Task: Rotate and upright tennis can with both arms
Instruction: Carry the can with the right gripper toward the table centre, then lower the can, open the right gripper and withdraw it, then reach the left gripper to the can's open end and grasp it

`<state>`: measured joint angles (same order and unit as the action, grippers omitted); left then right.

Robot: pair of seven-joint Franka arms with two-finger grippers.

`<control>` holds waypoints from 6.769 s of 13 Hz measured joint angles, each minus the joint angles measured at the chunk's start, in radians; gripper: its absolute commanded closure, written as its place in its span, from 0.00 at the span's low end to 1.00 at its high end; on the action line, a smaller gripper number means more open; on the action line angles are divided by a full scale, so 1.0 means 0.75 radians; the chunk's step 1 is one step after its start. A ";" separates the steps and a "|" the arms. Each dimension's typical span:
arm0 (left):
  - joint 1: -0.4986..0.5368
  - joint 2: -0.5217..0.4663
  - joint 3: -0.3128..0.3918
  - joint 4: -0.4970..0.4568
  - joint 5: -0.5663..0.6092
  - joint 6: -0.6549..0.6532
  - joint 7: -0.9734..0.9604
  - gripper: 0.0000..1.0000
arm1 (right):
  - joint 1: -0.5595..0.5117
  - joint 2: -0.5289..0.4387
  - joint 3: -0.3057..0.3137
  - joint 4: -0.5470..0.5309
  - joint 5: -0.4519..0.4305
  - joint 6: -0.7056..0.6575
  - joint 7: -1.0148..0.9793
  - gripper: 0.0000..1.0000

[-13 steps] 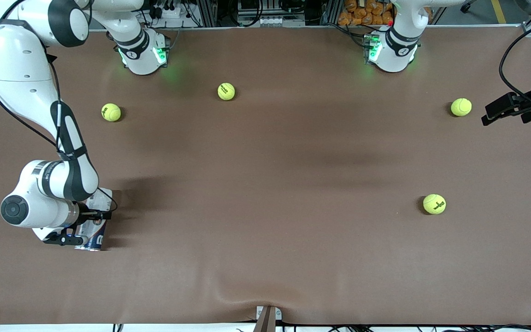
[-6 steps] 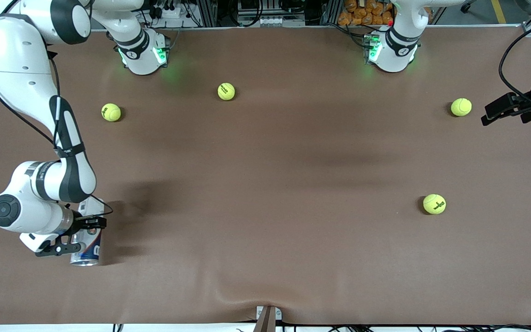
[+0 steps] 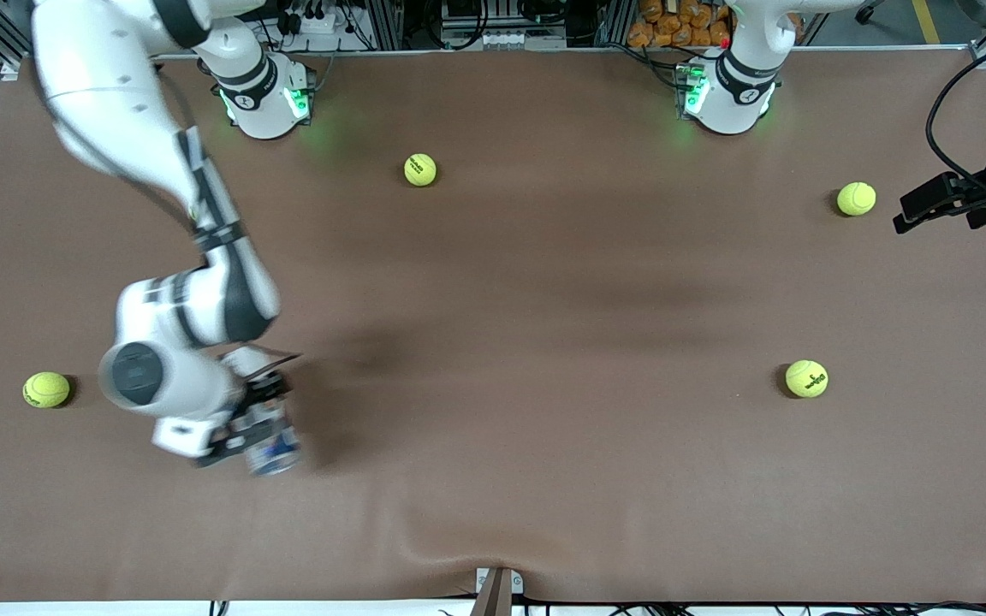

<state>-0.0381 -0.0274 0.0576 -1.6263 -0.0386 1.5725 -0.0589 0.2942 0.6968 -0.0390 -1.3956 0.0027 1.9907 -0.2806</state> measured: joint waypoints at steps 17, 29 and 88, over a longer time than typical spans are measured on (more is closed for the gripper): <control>0.005 0.063 -0.001 0.000 0.000 0.000 0.000 0.00 | 0.626 0.110 -0.007 -0.049 -0.401 0.468 -0.346 0.29; -0.002 0.121 -0.010 0.001 0.000 -0.009 0.000 0.00 | 0.643 0.227 -0.015 -0.048 -0.488 0.677 -0.345 0.00; -0.470 1.200 -0.071 0.129 -1.815 0.624 0.661 0.74 | -0.437 -0.949 -0.004 -0.131 0.005 -0.773 0.249 0.00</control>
<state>-0.3909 0.8727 0.0045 -1.5299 -1.4000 2.0408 0.4367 -0.0334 -0.0151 -0.0417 -1.4937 0.0065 1.4113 -0.0940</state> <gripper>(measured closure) 0.639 0.000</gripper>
